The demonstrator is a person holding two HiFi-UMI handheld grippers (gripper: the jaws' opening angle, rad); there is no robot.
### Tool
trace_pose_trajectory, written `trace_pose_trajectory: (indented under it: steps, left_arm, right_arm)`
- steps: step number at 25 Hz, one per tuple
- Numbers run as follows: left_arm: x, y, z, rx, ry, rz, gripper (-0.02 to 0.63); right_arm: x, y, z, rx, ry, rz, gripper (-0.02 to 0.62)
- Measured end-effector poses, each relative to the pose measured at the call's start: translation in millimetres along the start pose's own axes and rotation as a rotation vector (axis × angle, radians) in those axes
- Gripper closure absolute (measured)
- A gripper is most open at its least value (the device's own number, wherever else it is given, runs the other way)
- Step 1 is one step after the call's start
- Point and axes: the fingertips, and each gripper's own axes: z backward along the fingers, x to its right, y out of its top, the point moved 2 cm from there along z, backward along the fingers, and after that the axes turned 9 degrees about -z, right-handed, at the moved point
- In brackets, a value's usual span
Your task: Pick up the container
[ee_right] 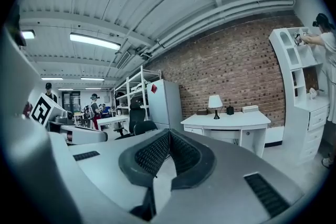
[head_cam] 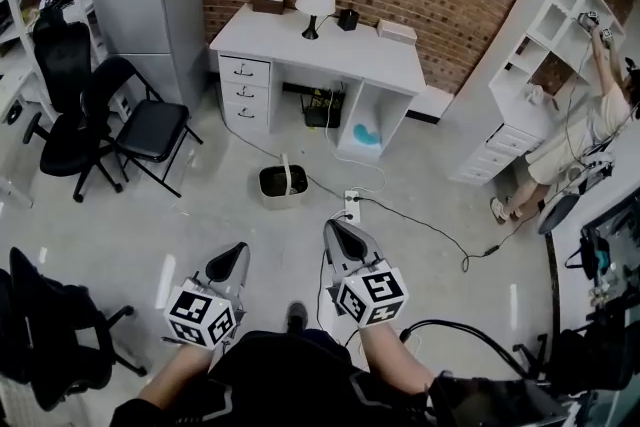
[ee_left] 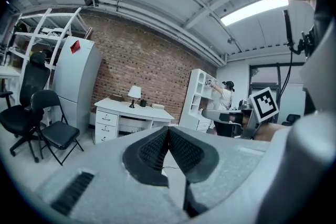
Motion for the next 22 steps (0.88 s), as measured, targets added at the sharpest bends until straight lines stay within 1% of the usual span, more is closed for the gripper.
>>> trace_pose_trajectory:
  steps: [8, 17, 22]
  left_arm:
    - [-7.7, 10.9, -60.1, -0.027, 0.065, -0.002, 0.597]
    - [10.9, 17.4, -120.8, -0.057, 0.079, -0.024, 0.597]
    - [9.3, 17.8, -134.4, -0.085, 0.085, -0.041, 0.597]
  right_arm:
    - [53.4, 10.8, -34.8, -0.023, 0.052, -0.014, 0.588]
    - [104.4, 24.4, -52.5, -0.018, 0.108, -0.023, 0.588]
    - [116.0, 22.0, -56.8, -0.015, 0.121, -0.049, 0.588]
